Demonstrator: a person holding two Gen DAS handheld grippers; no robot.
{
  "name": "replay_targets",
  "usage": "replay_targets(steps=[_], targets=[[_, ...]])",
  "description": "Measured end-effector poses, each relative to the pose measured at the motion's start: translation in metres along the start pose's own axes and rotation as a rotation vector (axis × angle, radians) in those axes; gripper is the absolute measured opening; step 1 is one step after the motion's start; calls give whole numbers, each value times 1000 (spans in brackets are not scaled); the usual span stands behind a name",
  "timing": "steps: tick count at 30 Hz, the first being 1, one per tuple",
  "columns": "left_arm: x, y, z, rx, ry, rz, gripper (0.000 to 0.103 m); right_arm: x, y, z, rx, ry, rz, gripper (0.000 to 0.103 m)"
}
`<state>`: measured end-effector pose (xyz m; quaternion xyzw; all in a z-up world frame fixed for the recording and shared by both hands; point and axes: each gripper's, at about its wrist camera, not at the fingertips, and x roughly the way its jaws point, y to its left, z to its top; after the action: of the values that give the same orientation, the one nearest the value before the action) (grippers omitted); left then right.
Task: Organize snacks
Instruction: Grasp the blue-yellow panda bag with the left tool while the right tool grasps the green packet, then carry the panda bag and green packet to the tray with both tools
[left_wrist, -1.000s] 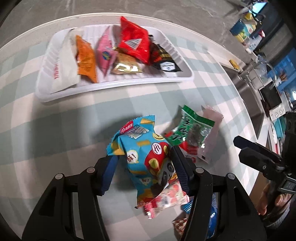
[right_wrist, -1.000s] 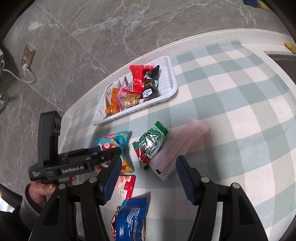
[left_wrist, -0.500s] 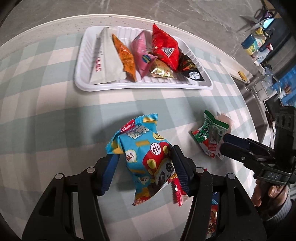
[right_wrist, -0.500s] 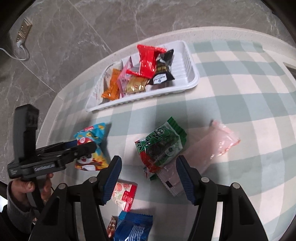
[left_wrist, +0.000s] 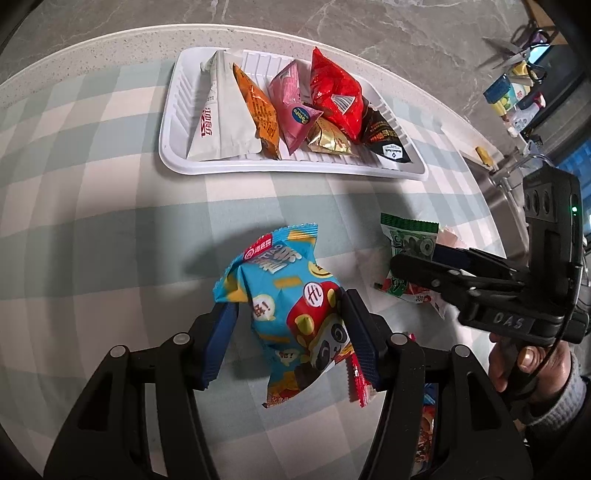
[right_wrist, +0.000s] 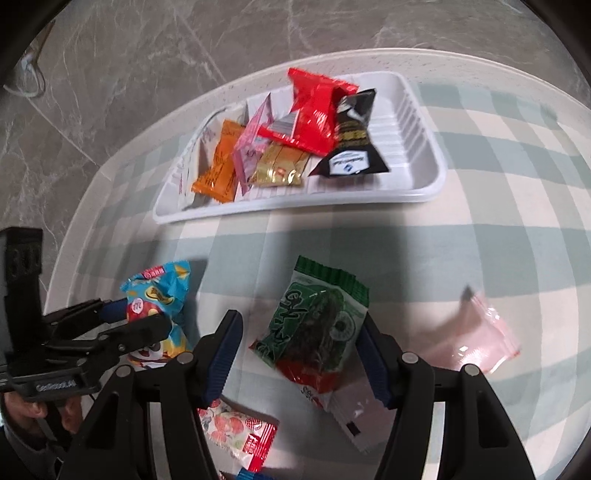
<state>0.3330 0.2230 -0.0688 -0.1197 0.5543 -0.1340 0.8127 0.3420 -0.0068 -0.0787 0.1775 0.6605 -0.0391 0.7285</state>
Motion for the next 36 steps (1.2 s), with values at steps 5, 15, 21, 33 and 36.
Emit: replay_targets(steps=[5, 15, 21, 33, 36], targets=[[5, -2, -3, 0, 13, 5, 58, 6, 11, -2, -45, 2, -52, 65], [13, -11, -8, 37, 6, -24, 44, 3, 8, -3, -96, -18, -65, 39], [11, -5, -8, 12, -13, -71, 39, -6, -17, -3, 20, -26, 74, 21], [-5, 3, -5, -24, -56, -118, 39, -27, -38, -14, 135, -61, 214, 14], [-13, 7, -5, -38, -67, -133, 39, -32, -41, -13, 163, -71, 246, 14]])
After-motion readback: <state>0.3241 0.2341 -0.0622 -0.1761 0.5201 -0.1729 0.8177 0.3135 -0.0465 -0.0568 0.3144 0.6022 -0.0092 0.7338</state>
